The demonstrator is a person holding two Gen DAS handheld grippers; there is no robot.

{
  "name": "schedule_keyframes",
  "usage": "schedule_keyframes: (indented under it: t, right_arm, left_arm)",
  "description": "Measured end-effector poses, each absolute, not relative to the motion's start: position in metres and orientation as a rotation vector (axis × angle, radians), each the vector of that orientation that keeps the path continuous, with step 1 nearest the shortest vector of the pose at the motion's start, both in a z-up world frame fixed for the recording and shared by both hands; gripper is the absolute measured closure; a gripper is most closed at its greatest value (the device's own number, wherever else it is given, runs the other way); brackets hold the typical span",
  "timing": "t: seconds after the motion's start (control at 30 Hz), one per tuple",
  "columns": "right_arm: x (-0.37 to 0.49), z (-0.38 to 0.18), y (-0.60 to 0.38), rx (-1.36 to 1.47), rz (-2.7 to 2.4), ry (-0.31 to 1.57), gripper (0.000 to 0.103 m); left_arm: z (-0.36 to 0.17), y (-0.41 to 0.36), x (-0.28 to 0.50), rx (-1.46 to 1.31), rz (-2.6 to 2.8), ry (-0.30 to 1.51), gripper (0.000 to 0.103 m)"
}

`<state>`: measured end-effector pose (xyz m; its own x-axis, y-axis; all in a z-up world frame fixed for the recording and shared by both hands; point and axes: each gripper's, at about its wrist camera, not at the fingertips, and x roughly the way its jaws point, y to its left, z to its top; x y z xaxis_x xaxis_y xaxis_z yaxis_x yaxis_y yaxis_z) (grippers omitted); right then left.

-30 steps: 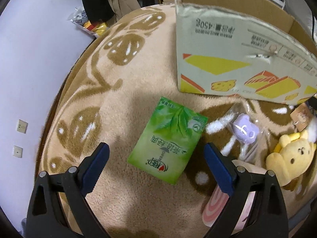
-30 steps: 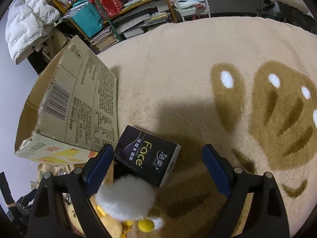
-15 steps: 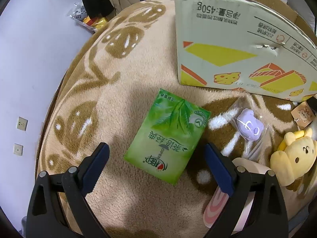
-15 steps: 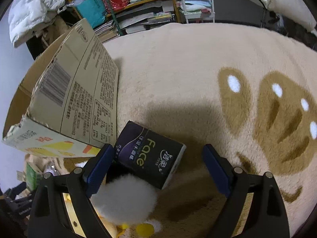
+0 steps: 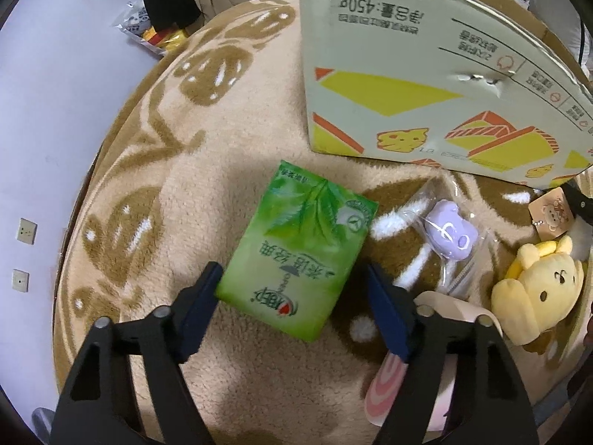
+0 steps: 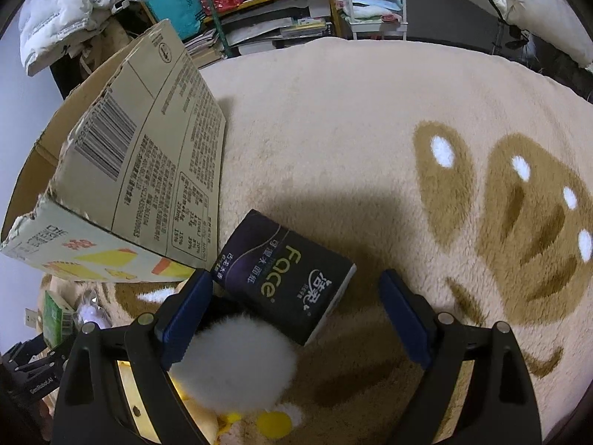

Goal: Organize soft objects
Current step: 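Grasp the green tissue pack with the left tool while the right tool grasps the black Face pack, then lift both tissue packs and carry them toward the cardboard box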

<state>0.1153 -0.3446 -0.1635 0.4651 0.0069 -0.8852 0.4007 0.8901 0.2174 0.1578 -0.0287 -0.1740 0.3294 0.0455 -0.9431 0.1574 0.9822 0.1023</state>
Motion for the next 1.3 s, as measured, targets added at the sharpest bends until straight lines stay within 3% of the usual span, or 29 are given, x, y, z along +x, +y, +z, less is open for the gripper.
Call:
schedule_keyframes:
  t: [0.07, 0.2, 0.6, 0.63, 0.7, 1.07, 1.3]
  right_arm:
    - [0.116, -0.164, -0.346, 0.427, -0.259, 1.067, 0.008]
    - [0.115, -0.164, -0.348, 0.397, -0.263, 1.071, 0.016]
    - [0.121, -0.165, -0.345, 0.356, -0.248, 1.062, 0.017]
    - [0.121, -0.165, -0.345, 0.351, -0.25, 1.061, 0.019]
    - [0.121, -0.164, -0.344, 0.337, -0.253, 1.062, 0.032]
    - [0.118, -0.154, -0.343, 0.331, -0.241, 1.027, 0.037]
    - [0.105, -0.131, -0.345, 0.378, -0.229, 0.94, 0.038]
  left_arm:
    - [-0.174, -0.029, 0.157, 0.182, -0.081, 1.234, 0.039]
    - [-0.173, -0.031, 0.155, 0.192, -0.083, 1.228, 0.039]
    - [-0.172, -0.031, 0.153, 0.19, -0.085, 1.222, 0.039]
    - [-0.172, -0.03, 0.154, 0.191, -0.086, 1.221, 0.039]
    - [-0.171, -0.03, 0.154, 0.185, -0.09, 1.223, 0.039]
    - [-0.161, -0.03, 0.149, 0.163, -0.124, 1.196, 0.041]
    - [-0.137, -0.029, 0.137, 0.17, -0.097, 1.09, 0.042]
